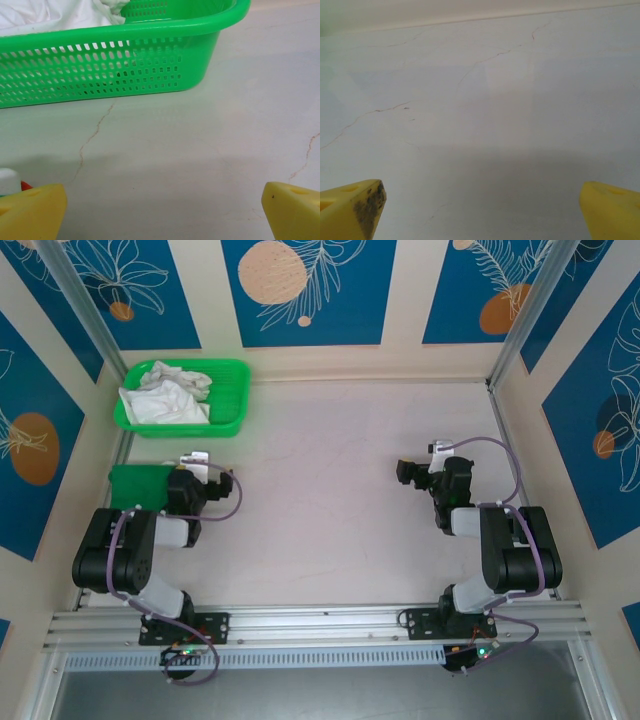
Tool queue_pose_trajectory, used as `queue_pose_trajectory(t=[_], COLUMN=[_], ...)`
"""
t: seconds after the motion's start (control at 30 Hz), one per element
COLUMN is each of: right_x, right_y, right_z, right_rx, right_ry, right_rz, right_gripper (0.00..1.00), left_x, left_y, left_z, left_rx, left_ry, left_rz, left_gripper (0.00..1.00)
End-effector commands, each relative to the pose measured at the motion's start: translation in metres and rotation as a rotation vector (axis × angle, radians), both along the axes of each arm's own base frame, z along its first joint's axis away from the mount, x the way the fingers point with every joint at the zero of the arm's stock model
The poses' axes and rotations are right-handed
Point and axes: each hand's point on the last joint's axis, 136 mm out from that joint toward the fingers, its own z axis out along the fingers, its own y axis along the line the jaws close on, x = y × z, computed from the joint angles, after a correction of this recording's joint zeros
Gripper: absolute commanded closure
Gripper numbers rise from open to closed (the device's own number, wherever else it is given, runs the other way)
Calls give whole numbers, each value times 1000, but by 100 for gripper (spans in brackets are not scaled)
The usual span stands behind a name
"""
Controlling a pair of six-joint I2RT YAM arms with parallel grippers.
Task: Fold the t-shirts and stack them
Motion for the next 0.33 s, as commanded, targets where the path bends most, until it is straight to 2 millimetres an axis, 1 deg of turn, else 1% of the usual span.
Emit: queue_pose_trajectory(t=[0.0, 0.3], right_x=[1, 0], right_y=[2, 2], right_z=[2, 2], right_rx=[5, 5], right_ry=[-20, -22], right_rz=[12, 12], right_gripper=[1, 1], left_x=[4, 3], left_y=[-2, -2], left_z=[5, 5], left_rx=[11, 10], left_ry=[-23, -23], left_rz=[-2, -4], left_gripper=[0, 0])
